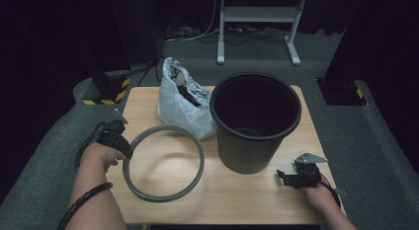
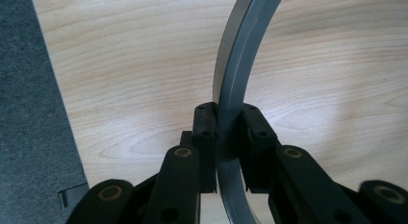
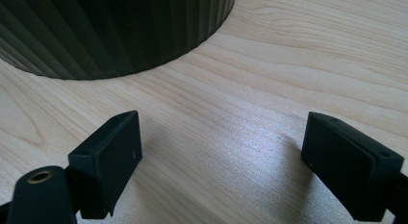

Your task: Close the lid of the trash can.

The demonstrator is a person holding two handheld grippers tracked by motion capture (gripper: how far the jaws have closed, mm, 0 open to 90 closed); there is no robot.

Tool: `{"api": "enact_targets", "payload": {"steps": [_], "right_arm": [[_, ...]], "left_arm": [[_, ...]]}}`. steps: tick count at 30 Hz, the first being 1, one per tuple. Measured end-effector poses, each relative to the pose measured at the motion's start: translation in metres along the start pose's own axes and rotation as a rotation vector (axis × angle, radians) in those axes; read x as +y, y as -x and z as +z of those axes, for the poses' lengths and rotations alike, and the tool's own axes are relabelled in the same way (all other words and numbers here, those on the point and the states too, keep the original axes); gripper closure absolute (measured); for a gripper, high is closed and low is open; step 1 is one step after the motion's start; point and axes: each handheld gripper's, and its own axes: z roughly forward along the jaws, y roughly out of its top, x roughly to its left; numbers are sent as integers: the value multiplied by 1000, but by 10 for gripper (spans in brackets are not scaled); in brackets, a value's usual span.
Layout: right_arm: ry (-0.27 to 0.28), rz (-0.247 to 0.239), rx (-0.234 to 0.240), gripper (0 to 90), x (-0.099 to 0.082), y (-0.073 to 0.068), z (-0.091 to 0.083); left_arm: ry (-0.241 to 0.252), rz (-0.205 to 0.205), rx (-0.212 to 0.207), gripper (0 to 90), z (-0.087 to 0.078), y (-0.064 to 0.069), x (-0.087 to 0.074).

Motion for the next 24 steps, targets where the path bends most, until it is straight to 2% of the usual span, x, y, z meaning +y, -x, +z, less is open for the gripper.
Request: {"api": "enact_targets", "payload": {"steps": [9, 15, 24], "right_arm": [[0, 0, 0, 137, 0, 0, 0], [0, 1, 0, 137, 0, 0, 0], [1, -1, 1, 137, 0, 0, 0]], "left_arm": [[31, -1, 7, 784, -33, 8, 7], [55, 15, 14, 784, -51, 17, 15], [68, 1, 6, 784, -67, 23, 21]]}}
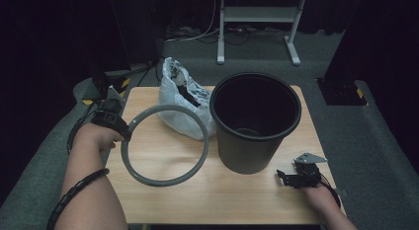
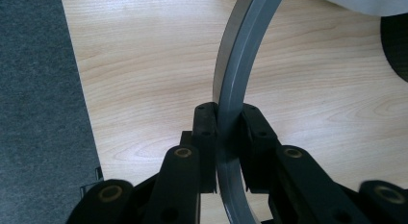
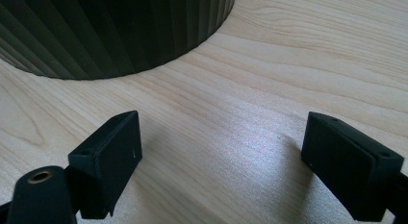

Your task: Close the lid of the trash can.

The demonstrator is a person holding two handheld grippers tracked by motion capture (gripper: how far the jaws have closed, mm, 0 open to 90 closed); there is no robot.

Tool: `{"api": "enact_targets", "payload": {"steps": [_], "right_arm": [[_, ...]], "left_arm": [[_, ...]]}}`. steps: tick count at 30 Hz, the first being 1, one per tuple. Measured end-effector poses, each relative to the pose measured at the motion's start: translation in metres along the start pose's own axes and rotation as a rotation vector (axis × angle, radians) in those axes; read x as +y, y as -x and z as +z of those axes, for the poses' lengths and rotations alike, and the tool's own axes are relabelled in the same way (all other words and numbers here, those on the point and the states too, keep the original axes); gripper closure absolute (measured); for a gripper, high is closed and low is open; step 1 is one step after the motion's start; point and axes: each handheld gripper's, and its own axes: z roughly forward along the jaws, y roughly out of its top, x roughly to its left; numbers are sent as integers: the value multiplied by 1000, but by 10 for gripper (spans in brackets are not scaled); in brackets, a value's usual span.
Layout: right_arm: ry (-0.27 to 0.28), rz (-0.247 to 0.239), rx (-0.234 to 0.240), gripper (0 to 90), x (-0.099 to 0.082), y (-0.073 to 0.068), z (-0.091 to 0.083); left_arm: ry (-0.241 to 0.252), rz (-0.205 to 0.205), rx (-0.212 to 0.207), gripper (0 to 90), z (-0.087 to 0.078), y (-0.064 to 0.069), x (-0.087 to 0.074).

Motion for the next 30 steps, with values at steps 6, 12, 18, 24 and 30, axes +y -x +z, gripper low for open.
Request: {"api": "enact_targets", "payload": {"steps": [6, 12, 18, 24, 30], "right_arm": [[0, 0, 0, 137, 0, 0, 0], [0, 1, -1, 137, 0, 0, 0], [-2, -2, -1, 137, 0, 0, 0], [-1, -1, 1, 138, 0, -1, 0], [-1, -2, 2, 138, -1, -1, -1]], "left_arm": [[-3, -5, -11, 785, -4, 3, 3], [13, -13, -18, 785, -13, 3, 5], [29, -17, -17, 785, -25, 5, 6], [37, -16, -29, 786, -38, 6, 7], [52, -21, -18, 786, -50, 7, 8]]}}
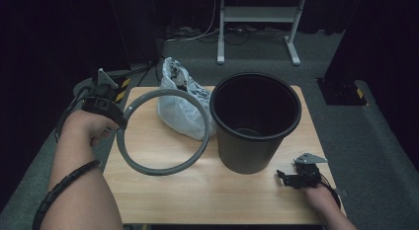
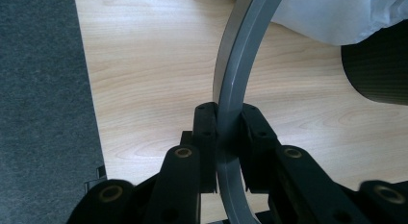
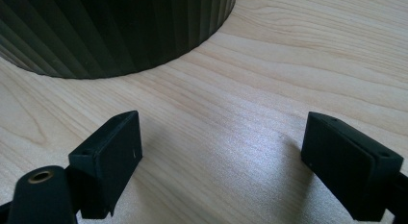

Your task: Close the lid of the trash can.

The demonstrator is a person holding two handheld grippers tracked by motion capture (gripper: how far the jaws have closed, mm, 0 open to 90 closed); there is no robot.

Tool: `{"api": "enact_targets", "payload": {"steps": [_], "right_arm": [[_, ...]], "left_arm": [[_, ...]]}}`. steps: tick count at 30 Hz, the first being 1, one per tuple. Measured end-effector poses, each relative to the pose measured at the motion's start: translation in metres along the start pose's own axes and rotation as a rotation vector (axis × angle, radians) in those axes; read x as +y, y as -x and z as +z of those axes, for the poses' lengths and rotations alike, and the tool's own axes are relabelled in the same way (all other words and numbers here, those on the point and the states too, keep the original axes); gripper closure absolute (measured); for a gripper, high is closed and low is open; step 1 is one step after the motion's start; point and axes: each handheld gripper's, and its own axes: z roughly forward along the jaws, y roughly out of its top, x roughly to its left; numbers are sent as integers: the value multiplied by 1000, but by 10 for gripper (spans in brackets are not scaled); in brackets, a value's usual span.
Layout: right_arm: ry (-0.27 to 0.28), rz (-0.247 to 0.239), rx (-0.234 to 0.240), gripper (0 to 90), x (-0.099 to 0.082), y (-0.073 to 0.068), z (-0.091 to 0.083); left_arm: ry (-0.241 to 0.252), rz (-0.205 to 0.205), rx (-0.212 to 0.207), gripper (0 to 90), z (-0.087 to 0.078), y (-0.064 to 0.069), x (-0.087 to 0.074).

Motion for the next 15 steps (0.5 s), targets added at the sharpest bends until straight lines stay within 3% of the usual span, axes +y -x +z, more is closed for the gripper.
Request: {"api": "enact_targets", "payload": {"steps": [11, 15], "right_arm": [[-2, 5, 1, 138, 0, 0, 0], [-1, 5, 1, 138, 0, 0, 0]], "left_arm": [[44, -5, 2, 786, -22, 2, 3], [68, -3, -14, 786, -32, 2, 4]]}}
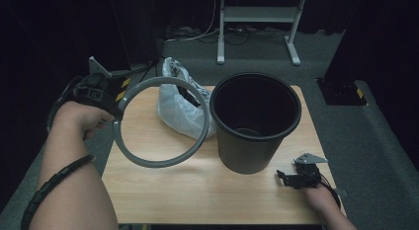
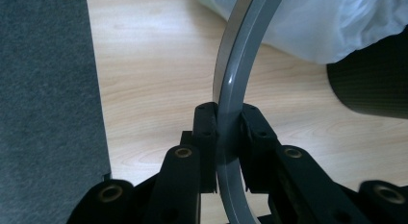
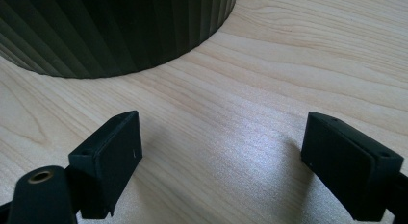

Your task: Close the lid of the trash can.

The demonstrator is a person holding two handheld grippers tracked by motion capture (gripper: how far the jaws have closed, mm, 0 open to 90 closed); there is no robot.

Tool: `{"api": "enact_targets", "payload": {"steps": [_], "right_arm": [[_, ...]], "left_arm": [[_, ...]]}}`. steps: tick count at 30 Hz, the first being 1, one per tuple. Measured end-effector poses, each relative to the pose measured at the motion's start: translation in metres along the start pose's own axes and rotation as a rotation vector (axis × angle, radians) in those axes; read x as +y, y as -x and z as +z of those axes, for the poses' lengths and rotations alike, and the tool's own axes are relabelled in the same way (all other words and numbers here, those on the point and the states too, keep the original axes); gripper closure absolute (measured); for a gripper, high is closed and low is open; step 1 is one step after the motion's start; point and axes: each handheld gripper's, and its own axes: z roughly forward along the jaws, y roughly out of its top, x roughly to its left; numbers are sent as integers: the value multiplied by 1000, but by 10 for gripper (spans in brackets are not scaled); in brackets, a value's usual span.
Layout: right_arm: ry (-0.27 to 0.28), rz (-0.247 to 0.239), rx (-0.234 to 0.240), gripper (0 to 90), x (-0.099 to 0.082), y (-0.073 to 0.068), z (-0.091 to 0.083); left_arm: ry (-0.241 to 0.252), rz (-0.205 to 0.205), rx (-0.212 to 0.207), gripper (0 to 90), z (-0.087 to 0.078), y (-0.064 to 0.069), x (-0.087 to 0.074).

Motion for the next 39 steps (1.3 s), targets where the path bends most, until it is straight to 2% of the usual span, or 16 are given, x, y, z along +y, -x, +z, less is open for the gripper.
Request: {"api": "enact_targets", "payload": {"steps": [11, 21, 28, 37, 39], "right_arm": [[-1, 0, 2, 137, 0, 0, 0], [0, -5, 3, 135, 0, 0, 1], [0, -4, 3, 135, 0, 0, 1], [0, -3, 3, 135, 0, 0, 0], [0, -4, 3, 135, 0, 0, 1]], "left_arm": [[29, 6, -5, 786, -13, 6, 4], [50, 30, -48, 786, -13, 19, 12], [46, 53, -40, 786, -16, 30, 17], [54, 50, -45, 785, -17, 40, 23], [57, 62, -42, 786, -17, 42, 24]]}}
